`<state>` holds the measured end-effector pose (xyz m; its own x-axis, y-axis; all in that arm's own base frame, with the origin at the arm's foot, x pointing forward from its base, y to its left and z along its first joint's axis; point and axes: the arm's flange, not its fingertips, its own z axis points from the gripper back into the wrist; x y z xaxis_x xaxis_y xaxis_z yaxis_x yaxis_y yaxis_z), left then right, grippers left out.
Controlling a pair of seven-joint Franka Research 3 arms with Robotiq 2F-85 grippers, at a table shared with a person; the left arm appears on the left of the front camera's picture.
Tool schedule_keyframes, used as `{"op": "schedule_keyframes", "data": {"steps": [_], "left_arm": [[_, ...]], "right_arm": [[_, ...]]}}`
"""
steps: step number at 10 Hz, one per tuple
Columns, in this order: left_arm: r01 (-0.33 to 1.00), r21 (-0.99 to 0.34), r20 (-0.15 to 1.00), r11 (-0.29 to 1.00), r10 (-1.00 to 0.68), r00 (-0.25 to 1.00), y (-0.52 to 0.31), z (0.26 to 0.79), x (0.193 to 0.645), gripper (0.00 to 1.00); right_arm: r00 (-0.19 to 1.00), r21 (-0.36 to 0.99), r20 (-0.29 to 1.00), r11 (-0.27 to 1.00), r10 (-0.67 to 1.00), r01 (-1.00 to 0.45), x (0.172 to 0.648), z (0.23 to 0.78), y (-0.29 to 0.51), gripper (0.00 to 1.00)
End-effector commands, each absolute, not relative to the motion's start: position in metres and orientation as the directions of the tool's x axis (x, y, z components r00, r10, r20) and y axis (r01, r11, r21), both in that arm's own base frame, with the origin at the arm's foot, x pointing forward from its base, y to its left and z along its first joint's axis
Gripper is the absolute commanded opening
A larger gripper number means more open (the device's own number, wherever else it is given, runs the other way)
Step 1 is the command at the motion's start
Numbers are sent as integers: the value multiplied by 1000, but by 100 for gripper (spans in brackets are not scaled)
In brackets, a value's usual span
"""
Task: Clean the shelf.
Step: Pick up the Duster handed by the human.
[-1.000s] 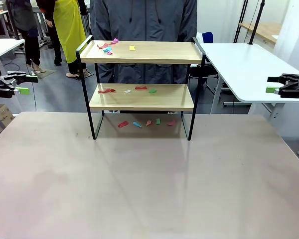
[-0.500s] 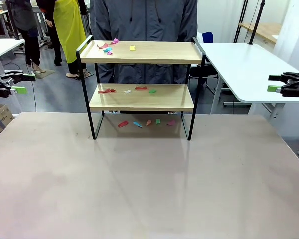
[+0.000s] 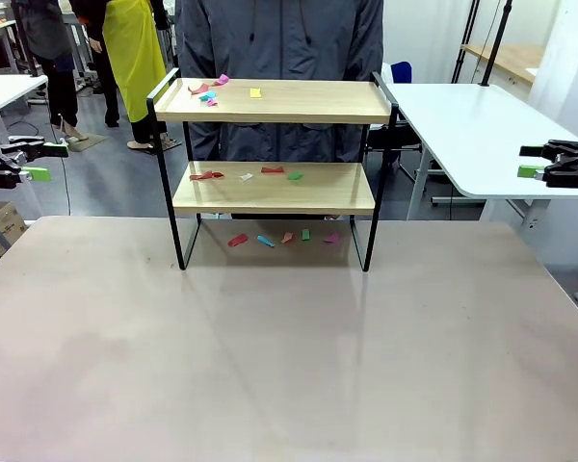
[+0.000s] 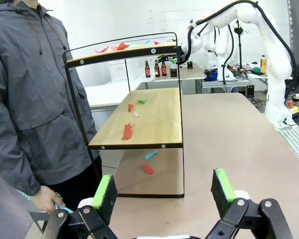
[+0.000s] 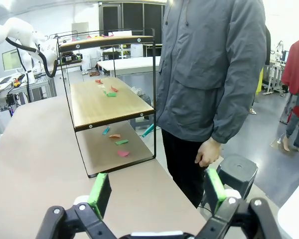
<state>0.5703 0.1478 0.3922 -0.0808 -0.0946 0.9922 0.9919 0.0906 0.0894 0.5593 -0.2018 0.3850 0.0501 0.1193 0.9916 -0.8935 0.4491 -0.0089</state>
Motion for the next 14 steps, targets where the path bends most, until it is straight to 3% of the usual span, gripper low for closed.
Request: {"op": "schedule_keyframes", "data": {"steps": [1,14], "left_arm": [[991,93,992,93,-97,-84,147,393,571,100],[991,93,992,93,-97,-84,147,393,571,100]], "right_arm": [[47,-11,992,449,118,-893,560,386,-201,100],[47,-11,992,449,118,-893,560,386,-201,100]]}}
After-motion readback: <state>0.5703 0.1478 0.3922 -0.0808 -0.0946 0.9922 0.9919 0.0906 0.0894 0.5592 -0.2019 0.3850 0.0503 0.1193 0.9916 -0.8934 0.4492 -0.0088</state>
